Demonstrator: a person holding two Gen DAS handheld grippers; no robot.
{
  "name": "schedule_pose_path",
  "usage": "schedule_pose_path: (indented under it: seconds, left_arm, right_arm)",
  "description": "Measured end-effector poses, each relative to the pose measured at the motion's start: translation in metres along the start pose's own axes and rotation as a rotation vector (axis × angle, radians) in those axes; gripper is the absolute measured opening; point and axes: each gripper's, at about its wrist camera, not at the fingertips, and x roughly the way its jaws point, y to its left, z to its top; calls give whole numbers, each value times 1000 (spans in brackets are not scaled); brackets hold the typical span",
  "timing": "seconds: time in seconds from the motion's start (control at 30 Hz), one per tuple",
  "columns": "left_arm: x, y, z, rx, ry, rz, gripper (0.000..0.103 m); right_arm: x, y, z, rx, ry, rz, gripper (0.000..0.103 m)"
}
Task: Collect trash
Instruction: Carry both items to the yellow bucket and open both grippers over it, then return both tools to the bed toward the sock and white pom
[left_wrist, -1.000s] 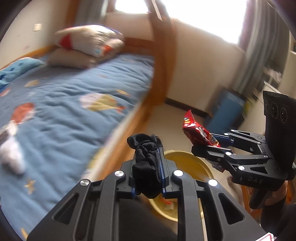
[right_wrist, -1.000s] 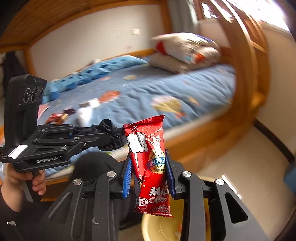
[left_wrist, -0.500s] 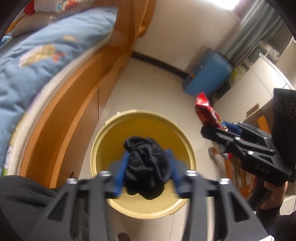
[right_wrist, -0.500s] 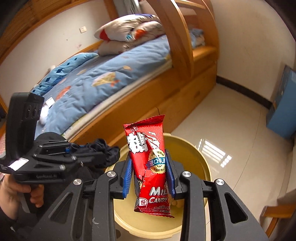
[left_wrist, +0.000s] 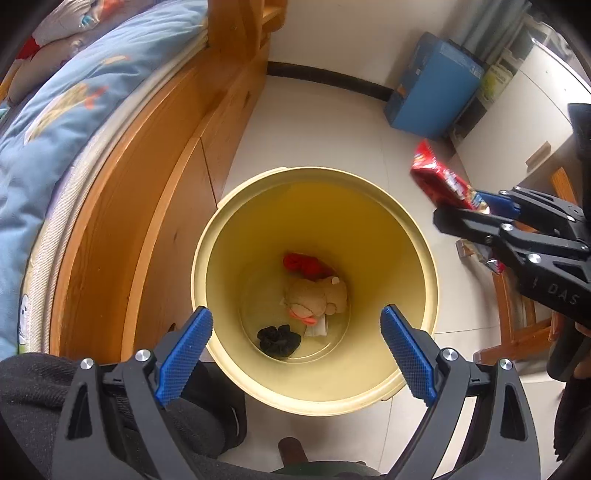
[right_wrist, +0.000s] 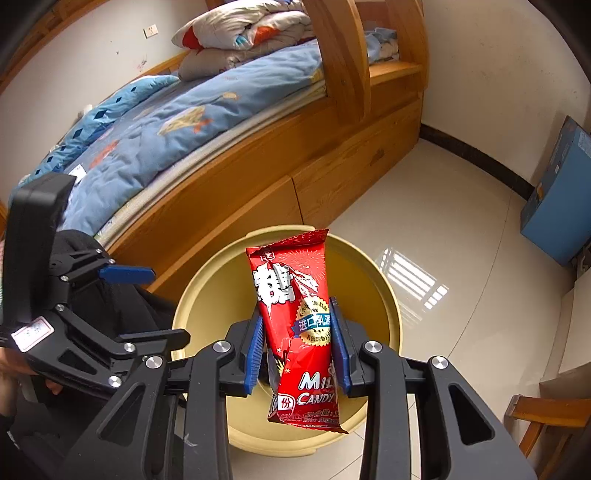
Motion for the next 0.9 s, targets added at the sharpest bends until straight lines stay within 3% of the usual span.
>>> schedule_pose_path:
  seconds: [0.17, 0.23, 0.27, 0.3, 0.9]
  left_arm:
    - [-1, 1, -2, -10, 0, 0, 92]
    - [-1, 0, -4, -1, 1, 10, 92]
    - [0, -1, -4, 4, 3, 16, 92]
    - [0, -2, -4, 8, 5, 21, 92]
    - [-11, 2, -7, -18, -36, 2, 93]
  right_arm:
    - [12, 3, -1, -9, 41, 11, 32]
    - [18, 3, -1, 5, 52, 7, 44]
    - [23, 4, -1, 13, 61, 12, 58]
    - [25, 5, -1, 17, 59, 6, 60]
    - [17, 11, 0, -10, 56, 4, 59]
